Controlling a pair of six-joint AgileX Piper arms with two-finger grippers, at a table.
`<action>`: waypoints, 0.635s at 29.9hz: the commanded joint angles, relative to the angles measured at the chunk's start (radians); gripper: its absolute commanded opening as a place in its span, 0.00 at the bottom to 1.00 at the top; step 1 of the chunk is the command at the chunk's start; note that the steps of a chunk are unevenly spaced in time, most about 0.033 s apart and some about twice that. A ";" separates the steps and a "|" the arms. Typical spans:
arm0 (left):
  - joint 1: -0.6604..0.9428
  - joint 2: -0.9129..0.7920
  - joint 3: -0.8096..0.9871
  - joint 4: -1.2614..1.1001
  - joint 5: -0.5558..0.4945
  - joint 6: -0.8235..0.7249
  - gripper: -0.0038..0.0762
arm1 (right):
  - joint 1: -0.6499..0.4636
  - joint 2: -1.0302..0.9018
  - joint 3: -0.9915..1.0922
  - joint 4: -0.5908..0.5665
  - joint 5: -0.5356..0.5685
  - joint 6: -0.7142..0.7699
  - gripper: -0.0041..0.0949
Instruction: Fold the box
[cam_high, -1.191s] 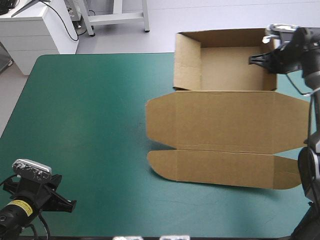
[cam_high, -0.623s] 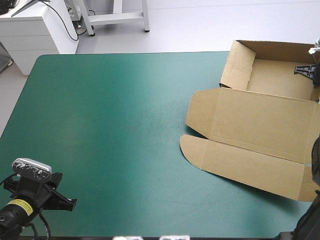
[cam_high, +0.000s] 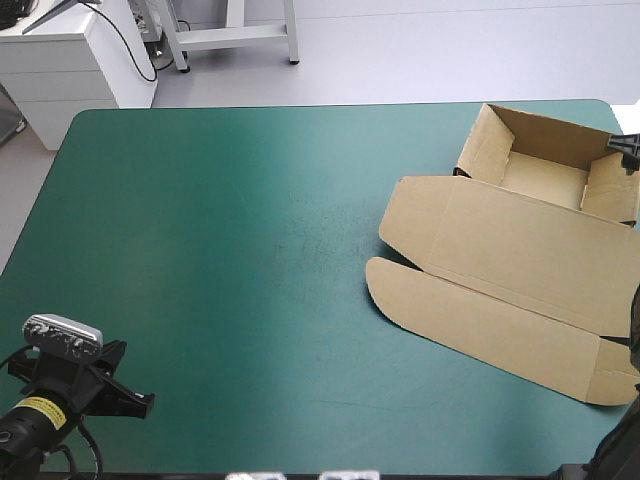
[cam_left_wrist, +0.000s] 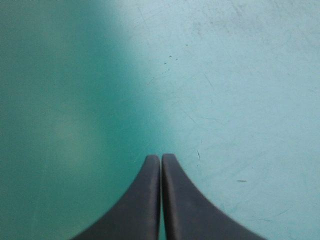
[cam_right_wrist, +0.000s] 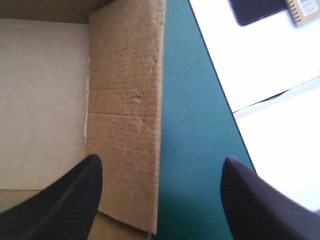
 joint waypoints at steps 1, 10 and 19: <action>-0.007 0.006 -0.025 0.000 -0.071 -0.011 0.04 | -0.005 -0.162 -0.032 0.032 -0.001 -0.025 0.68; -0.007 0.006 -0.025 -0.039 -0.075 -0.017 0.04 | 0.076 -0.319 0.019 0.285 -0.001 -0.149 0.01; -0.007 0.006 -0.025 -0.044 -0.126 -0.021 0.04 | 0.358 -0.512 0.373 0.269 -0.120 -0.196 0.04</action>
